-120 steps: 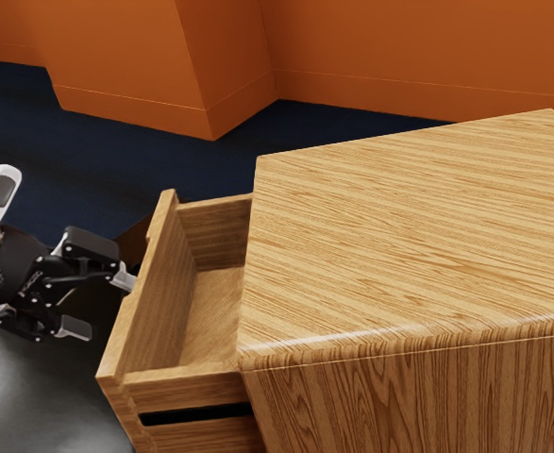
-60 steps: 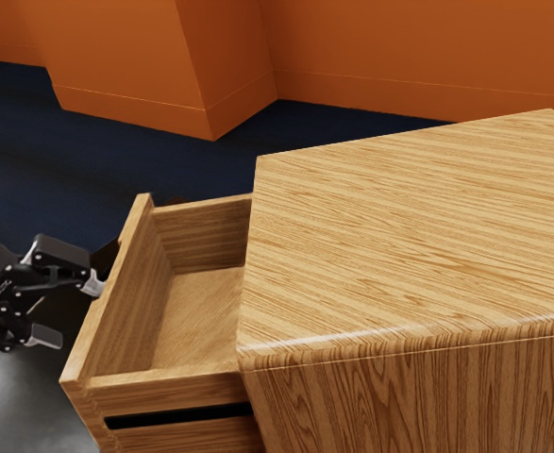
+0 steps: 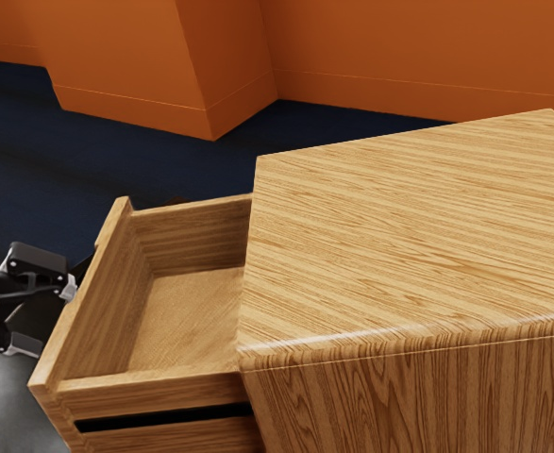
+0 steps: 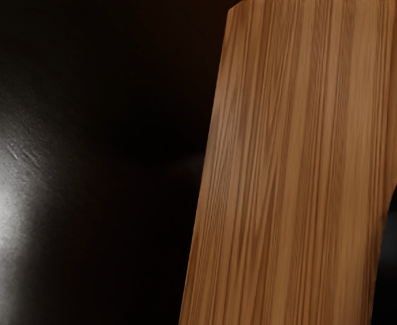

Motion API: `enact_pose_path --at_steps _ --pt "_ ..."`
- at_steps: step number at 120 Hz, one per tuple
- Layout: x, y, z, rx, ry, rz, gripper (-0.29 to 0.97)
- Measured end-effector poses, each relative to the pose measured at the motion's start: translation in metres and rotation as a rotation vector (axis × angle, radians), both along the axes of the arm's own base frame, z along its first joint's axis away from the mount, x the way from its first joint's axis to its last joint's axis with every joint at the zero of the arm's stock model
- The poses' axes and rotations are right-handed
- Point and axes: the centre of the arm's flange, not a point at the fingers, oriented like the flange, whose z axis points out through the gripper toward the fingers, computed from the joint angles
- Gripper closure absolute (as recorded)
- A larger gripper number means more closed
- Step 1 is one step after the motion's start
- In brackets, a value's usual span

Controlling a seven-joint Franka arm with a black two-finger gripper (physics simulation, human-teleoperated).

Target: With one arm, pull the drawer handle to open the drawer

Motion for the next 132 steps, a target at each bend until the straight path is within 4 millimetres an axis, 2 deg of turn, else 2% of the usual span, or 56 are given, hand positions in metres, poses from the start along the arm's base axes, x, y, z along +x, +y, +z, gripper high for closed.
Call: enact_pose_path --at_steps 31,81,112,118,122,128,132 --pt "-0.016 0.028 0.002 -0.006 -0.019 0.052 0.01" --pt "-0.04 0.047 0.004 0.007 -0.022 0.076 0.01" --pt "-0.075 0.082 0.025 -0.026 -0.06 0.128 0.01" --pt "-0.086 0.089 0.036 -0.027 -0.075 0.143 0.01" --pt "-0.098 0.089 0.052 -0.018 -0.098 0.157 0.01" --pt "-0.118 0.085 0.097 0.006 -0.142 0.189 0.01" --pt "-0.127 0.075 0.143 0.035 -0.167 0.216 0.01"
